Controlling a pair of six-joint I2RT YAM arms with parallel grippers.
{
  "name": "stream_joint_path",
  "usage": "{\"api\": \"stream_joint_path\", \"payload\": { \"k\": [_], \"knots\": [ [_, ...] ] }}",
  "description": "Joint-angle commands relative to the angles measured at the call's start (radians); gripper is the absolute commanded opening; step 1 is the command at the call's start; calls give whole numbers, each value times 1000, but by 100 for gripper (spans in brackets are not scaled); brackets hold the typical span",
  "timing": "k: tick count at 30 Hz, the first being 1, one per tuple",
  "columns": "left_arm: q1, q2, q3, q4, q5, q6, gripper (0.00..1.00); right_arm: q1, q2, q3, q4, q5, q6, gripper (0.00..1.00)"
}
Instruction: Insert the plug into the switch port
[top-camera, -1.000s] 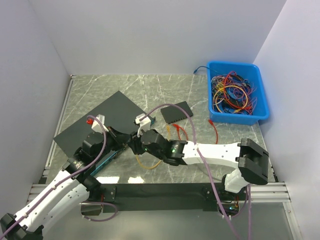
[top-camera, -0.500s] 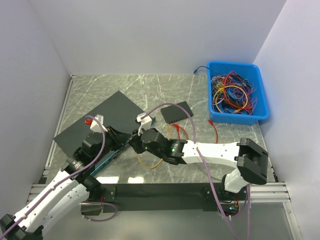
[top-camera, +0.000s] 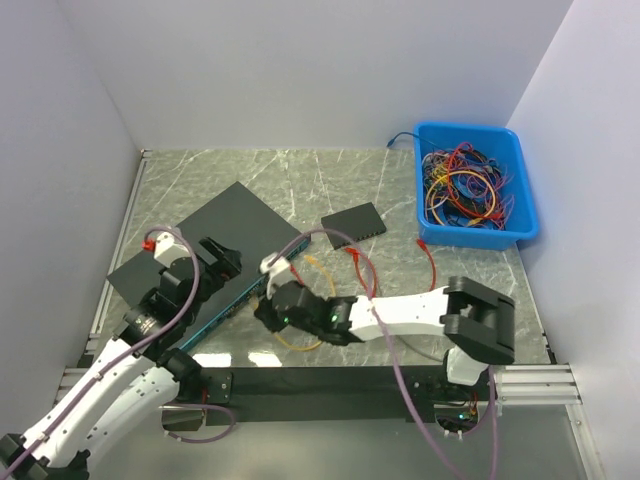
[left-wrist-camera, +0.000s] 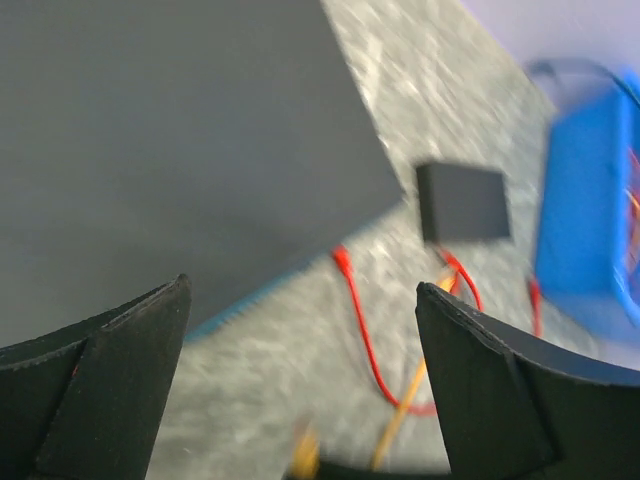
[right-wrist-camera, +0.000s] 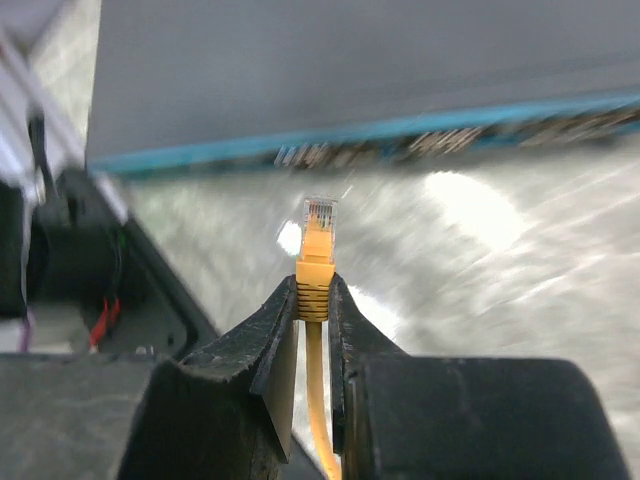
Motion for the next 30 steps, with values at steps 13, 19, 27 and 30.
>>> {"api": "stream_joint_path", "payload": {
  "k": [13, 19, 27, 30],
  "knots": [
    [424, 7, -73, 119, 230, 44, 99, 119, 260, 199, 64, -143, -88, 0],
    [519, 20, -44, 112, 447, 48, 99, 117, 362, 304, 8, -134, -106, 0],
    [526, 80, 166, -74, 475, 220, 99, 76, 454, 381, -58, -112, -75, 0],
    [526, 66, 191, -111, 460, 268, 99, 71, 467, 387, -65, -111, -71, 0]
  ]
}}
